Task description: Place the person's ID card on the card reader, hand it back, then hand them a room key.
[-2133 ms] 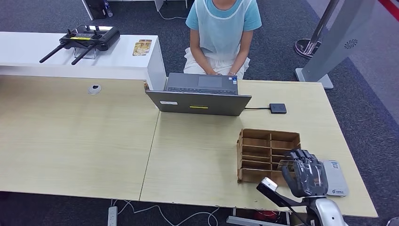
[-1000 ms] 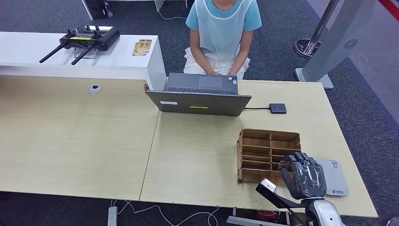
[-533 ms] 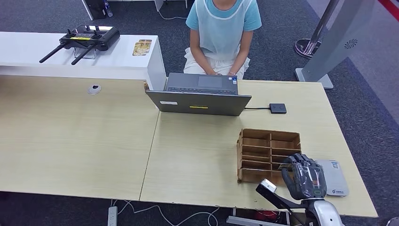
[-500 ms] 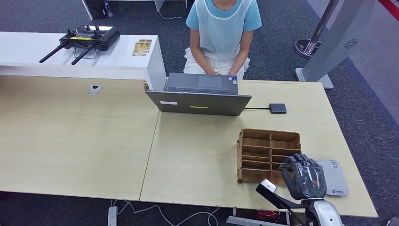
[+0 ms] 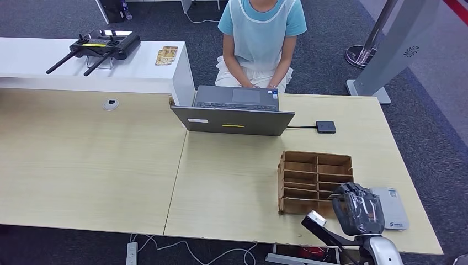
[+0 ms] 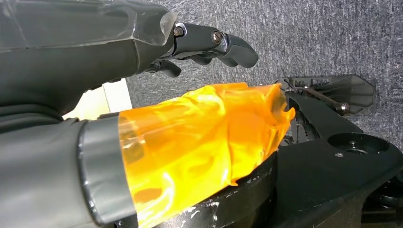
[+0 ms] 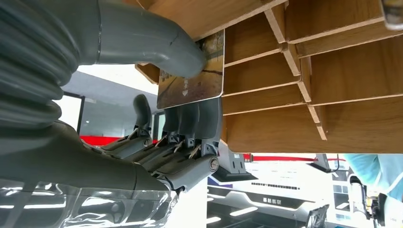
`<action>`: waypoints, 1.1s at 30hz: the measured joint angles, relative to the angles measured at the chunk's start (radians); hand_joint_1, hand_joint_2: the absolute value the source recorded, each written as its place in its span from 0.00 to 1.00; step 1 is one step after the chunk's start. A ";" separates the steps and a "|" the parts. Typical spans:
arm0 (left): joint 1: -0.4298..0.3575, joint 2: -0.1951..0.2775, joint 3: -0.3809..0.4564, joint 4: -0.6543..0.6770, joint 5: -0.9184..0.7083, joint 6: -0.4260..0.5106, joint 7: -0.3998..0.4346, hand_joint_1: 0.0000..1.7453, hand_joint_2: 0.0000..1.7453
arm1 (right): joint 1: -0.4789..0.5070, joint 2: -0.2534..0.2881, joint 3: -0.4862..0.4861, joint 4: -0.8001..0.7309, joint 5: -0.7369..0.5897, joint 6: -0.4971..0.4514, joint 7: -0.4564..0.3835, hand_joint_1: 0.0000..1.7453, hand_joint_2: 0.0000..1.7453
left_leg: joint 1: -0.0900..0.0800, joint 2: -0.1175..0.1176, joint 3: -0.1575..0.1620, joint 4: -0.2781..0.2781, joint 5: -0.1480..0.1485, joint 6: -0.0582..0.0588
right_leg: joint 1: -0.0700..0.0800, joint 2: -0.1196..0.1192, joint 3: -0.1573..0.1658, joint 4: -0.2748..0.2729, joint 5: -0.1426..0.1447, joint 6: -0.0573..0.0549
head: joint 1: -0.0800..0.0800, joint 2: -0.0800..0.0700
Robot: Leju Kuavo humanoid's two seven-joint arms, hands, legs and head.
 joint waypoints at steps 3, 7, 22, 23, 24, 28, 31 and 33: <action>0.000 0.000 0.000 0.000 0.000 0.000 0.000 0.00 0.00 | 0.000 0.000 -0.002 -0.001 0.000 -0.001 0.000 0.73 1.00 | 0.000 0.000 0.000 0.000 0.000 0.000 | 0.000 0.000 0.000 0.000 0.000 0.000 | 0.000 0.000; 0.000 0.000 0.000 0.000 0.000 0.001 0.000 0.00 0.00 | 0.002 0.000 -0.010 -0.010 -0.004 -0.003 -0.004 0.73 1.00 | 0.000 0.000 0.000 0.000 0.000 0.000 | 0.000 0.000 0.000 0.000 0.000 0.000 | 0.000 0.000; 0.000 0.005 -0.001 0.000 0.001 0.001 -0.002 0.00 0.00 | 0.003 0.000 -0.030 -0.043 -0.057 -0.003 -0.047 0.75 1.00 | 0.000 0.000 0.000 0.000 0.000 0.000 | 0.000 0.000 0.000 0.000 0.000 0.000 | 0.000 0.000; 0.000 0.006 -0.001 0.000 0.001 0.001 -0.002 0.00 0.00 | 0.003 0.000 -0.032 -0.047 -0.066 -0.003 -0.054 0.74 1.00 | 0.000 0.000 0.000 0.000 0.000 0.000 | 0.000 0.000 0.000 0.000 0.000 0.000 | 0.000 0.000; 0.000 0.006 -0.001 0.000 0.001 0.001 -0.003 0.00 0.00 | 0.003 0.000 -0.035 -0.053 -0.077 -0.003 -0.062 0.74 1.00 | 0.000 0.000 0.000 0.000 0.000 0.000 | 0.000 0.000 0.000 0.000 0.000 0.000 | 0.000 0.000; 0.000 0.008 -0.002 0.000 0.001 0.001 -0.006 0.00 0.00 | 0.006 -0.002 -0.047 -0.084 -0.142 0.002 -0.107 0.75 1.00 | 0.000 0.000 0.000 0.000 0.000 0.000 | 0.000 0.000 0.000 0.000 0.000 0.000 | 0.000 0.000; 0.000 0.008 -0.002 0.000 0.002 0.001 -0.008 0.00 0.00 | 0.011 -0.004 -0.057 -0.118 -0.206 0.014 -0.150 0.76 1.00 | 0.000 0.000 0.000 0.000 0.000 0.000 | 0.000 0.000 0.000 0.000 0.000 0.000 | 0.000 0.000; 0.000 0.008 -0.002 0.000 0.002 0.000 -0.009 0.00 0.00 | 0.015 -0.004 -0.067 -0.142 -0.251 0.029 -0.182 0.77 1.00 | 0.000 0.000 0.000 0.000 0.000 0.000 | 0.000 0.000 0.000 0.000 0.000 0.000 | 0.000 0.000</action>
